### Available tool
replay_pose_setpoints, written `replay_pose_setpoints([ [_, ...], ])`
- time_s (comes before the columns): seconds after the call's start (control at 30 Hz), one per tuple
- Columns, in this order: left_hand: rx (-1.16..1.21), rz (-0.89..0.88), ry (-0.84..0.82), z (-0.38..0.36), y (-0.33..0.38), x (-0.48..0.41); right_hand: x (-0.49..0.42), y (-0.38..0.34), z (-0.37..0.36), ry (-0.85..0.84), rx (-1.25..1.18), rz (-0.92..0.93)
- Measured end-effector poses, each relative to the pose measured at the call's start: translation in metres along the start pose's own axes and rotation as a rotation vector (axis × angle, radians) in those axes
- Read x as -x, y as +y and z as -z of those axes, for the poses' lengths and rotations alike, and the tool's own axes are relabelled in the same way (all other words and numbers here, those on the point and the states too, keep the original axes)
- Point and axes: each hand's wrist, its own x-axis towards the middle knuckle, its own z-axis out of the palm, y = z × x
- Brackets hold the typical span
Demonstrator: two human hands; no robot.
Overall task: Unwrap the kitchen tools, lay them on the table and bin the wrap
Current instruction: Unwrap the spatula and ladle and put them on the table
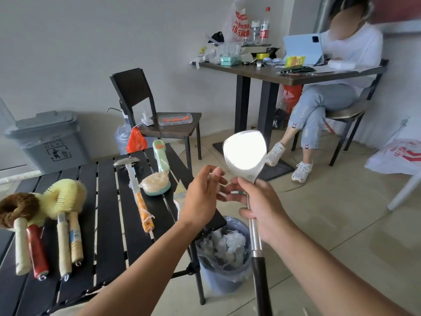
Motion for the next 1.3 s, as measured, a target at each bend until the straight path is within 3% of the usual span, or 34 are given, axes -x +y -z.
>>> replay_pose_setpoints([
  [0.27, -0.298, 0.013, 0.04, -0.015, -0.023, -0.023, -0.014, -0.008, 0.049, 0.026, 0.249, 0.017],
  [0.37, -0.249, 0.019, 0.076, -0.023, -0.029, -0.034, -0.028, -0.013, 0.062, -0.002, 0.37, 0.04],
  [0.43, -0.215, 0.018, 0.041, -0.029, -0.033, -0.04, -0.039, -0.018, 0.072, 0.007, 0.498, 0.071],
  [0.53, -0.349, 0.014, -0.065, -0.037, -0.043, -0.048, -0.053, -0.023, 0.084, 0.023, 0.632, 0.115],
  [0.7, -0.455, 0.093, -0.158, -0.041, -0.065, -0.056, -0.07, -0.022, 0.092, 0.047, 0.57, 0.127],
  [1.03, -0.549, 0.064, -0.159, -0.022, -0.066, -0.054, -0.077, -0.02, 0.091, 0.056, 0.43, 0.034],
  [1.3, -0.456, 0.065, -0.086, 0.009, -0.048, -0.044, -0.068, -0.018, 0.05, -0.096, 0.346, -0.101],
])
